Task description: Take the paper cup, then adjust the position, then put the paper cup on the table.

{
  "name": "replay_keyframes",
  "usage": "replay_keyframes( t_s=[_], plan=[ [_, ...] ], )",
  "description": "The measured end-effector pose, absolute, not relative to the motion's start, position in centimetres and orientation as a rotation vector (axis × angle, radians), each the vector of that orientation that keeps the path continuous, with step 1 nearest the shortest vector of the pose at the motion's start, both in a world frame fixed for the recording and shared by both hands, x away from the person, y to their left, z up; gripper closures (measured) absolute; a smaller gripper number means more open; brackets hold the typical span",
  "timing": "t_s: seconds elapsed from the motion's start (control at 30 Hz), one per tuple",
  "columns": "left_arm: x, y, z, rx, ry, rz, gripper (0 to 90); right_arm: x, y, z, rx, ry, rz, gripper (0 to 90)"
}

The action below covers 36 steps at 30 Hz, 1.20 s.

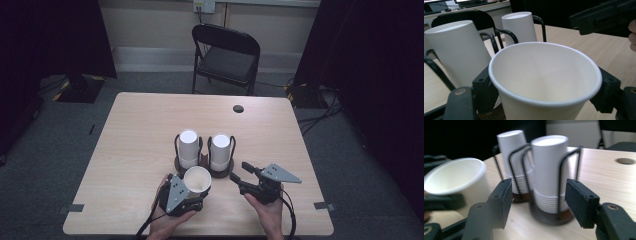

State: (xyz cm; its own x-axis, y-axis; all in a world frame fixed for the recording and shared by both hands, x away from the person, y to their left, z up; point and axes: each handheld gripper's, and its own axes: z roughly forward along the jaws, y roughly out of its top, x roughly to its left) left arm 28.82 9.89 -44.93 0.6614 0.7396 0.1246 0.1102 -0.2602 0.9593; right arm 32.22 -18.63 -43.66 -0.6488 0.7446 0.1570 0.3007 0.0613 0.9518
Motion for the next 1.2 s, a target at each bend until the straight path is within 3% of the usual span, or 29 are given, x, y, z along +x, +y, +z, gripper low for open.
replay_keyframes(
  t_s=[0.87, 1.2],
  plan=[
    [31.0, 15.3, -43.0, 1.640, 0.804, 0.794, 22.7, 31.8, -22.4, -48.7, 1.201, 1.711, 1.480, 35.7],
    [33.2, 17.4, -43.3, 1.545, 0.943, 0.809, 22.7, 32.0, -22.6, -49.5, 1.204, 1.667, 1.476, 34.8]
  ],
)
